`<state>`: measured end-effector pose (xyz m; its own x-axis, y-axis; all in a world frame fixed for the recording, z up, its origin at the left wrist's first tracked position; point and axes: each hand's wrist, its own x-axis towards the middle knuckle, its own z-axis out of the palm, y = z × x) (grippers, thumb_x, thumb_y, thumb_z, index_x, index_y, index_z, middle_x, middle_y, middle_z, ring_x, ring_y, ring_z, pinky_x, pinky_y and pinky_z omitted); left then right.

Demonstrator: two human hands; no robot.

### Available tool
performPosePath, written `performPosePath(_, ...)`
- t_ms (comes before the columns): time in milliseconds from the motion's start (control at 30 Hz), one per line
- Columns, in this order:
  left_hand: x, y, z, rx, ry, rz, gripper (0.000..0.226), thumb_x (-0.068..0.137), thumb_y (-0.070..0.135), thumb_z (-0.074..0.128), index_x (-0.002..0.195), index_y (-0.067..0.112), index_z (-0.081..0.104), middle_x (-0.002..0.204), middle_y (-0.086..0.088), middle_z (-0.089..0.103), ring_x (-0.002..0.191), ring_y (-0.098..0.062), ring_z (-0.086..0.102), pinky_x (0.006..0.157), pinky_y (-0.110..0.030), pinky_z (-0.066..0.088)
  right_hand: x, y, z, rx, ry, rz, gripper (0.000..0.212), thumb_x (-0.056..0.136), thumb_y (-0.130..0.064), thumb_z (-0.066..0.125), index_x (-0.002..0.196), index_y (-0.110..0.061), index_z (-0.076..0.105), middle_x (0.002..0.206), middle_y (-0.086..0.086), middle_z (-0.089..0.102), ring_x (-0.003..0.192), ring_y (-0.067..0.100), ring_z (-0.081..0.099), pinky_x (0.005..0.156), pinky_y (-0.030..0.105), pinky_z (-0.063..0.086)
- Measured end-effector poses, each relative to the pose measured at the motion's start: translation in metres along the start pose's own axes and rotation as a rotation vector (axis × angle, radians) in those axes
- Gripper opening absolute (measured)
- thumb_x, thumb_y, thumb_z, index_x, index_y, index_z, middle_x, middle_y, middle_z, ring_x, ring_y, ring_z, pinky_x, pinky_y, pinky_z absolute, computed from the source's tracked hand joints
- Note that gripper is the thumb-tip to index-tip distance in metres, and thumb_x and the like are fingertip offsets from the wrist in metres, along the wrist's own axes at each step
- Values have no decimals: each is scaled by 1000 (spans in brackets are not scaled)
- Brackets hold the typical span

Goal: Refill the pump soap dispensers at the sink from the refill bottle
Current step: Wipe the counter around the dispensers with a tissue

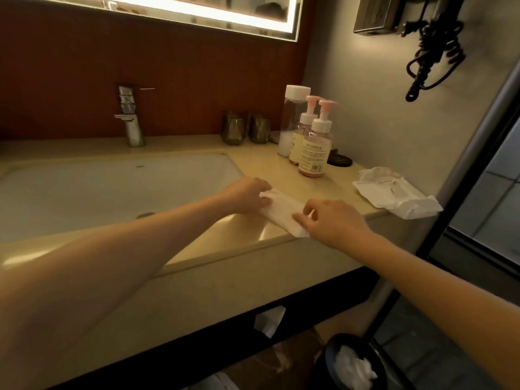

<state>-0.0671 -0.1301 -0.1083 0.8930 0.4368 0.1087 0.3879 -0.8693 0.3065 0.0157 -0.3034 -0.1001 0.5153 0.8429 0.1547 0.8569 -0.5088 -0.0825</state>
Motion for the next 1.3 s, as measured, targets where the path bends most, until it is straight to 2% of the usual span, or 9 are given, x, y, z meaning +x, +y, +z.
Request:
performPosePath(100, -11, 29, 14, 51, 55, -117, 56, 81, 59, 57, 113, 13, 56, 109, -1, 59, 96, -19, 54, 77, -31, 46, 16, 24, -12, 38, 111, 98, 36, 91, -47, 46, 109, -19, 59, 109, 3, 63, 96, 21, 57, 78, 34, 48)
performPosePath(167, -11, 44, 24, 123, 14, -149, 59, 75, 69, 55, 93, 13, 56, 94, 0, 58, 84, -17, 52, 64, -28, 40, 22, 36, -13, 75, 110, 127, 30, 91, -41, 50, 106, -17, 61, 108, 5, 64, 96, 21, 58, 80, 36, 49)
performPosePath(267, -6, 54, 26, 171, -47, -204, 60, 73, 73, 53, 78, 13, 55, 88, -3, 61, 82, -18, 55, 64, -28, 38, 24, 42, -6, 67, 22, 88, 27, 90, -38, 53, 107, -18, 61, 110, 4, 63, 98, 19, 58, 86, 38, 50)
performPosePath(400, -12, 51, 22, 236, -114, -210, 65, 76, 71, 50, 94, 9, 60, 90, -6, 58, 83, -21, 52, 69, -28, 37, 22, 39, -2, 100, 30, 34, 27, 90, -38, 52, 108, -20, 60, 107, 0, 63, 97, 17, 57, 81, 32, 49)
performPosePath(533, -35, 29, 11, 251, -147, -144, 72, 78, 69, 49, 115, 8, 58, 109, -8, 61, 96, -24, 55, 78, -29, 41, 25, 31, 2, 189, 23, 0, 25, 91, -37, 53, 107, -20, 61, 106, 1, 64, 94, 16, 57, 83, 33, 50)
performPosePath(733, -89, -22, -15, 114, -235, -114, 73, 84, 57, 52, 141, 14, 34, 135, -4, 47, 116, -22, 48, 96, -30, 38, 27, -14, 6, 363, -17, -124, 24, 91, -33, 53, 109, -18, 60, 108, 2, 63, 95, 15, 57, 86, 34, 50)
performPosePath(967, -161, -92, -47, 111, -278, -180, 71, 86, 51, 55, 145, 21, 27, 147, 1, 37, 126, -19, 43, 106, -32, 33, 27, -110, 19, 405, -1, -341, 27, 92, -31, 52, 112, -16, 60, 110, 2, 63, 96, 16, 57, 83, 29, 49)
performPosePath(1133, -208, -130, -66, 115, -306, -214, 73, 86, 50, 55, 147, 25, 23, 153, 9, 22, 130, -17, 36, 109, -32, 27, 29, -182, 33, 311, -62, -495, 28, 91, -30, 54, 118, -22, 58, 119, -3, 61, 106, 15, 54, 92, 31, 45)
performPosePath(1300, -254, -173, -91, 161, -329, -263, 70, 87, 49, 55, 146, 30, 23, 153, 15, 20, 113, -4, 38, 99, -22, 29, 35, -235, 42, 312, -95, -573, 26, 91, -34, 54, 115, -25, 59, 118, -5, 61, 106, 16, 54, 91, 35, 47)
